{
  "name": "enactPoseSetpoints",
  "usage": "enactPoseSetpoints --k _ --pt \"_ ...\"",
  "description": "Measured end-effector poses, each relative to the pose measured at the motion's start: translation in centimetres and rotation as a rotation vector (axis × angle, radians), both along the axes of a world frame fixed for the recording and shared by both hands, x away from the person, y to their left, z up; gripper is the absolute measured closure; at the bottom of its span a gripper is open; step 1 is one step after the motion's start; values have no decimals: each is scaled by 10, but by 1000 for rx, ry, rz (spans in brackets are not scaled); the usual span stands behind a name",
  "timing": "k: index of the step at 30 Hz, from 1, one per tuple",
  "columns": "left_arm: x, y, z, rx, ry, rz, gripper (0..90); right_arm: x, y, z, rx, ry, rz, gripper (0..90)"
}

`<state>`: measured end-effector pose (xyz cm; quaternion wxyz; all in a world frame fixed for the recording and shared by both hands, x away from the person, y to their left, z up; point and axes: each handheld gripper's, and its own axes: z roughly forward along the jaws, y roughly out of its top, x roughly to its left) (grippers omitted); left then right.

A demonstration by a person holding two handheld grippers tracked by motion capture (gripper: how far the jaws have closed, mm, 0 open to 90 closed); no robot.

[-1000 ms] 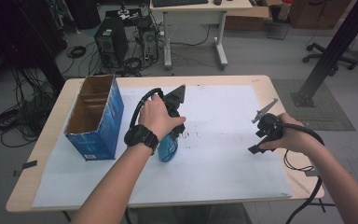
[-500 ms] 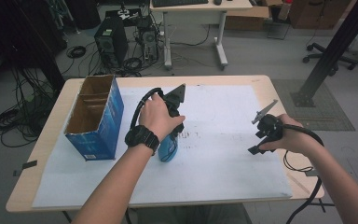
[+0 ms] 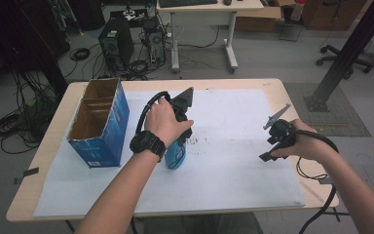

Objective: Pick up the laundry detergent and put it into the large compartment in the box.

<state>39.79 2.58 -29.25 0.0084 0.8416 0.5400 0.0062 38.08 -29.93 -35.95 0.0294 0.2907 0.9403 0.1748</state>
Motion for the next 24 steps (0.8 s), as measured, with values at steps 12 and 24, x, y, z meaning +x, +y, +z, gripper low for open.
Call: enactPoseSetpoints --k 12,24 --pt "-1 -3 4 4 18 -3 371 -1 -3 2 3 -6 -4 207" --pt "0 -1 16 7 23 -2 372 -1 -3 2 4 -6 0 207"
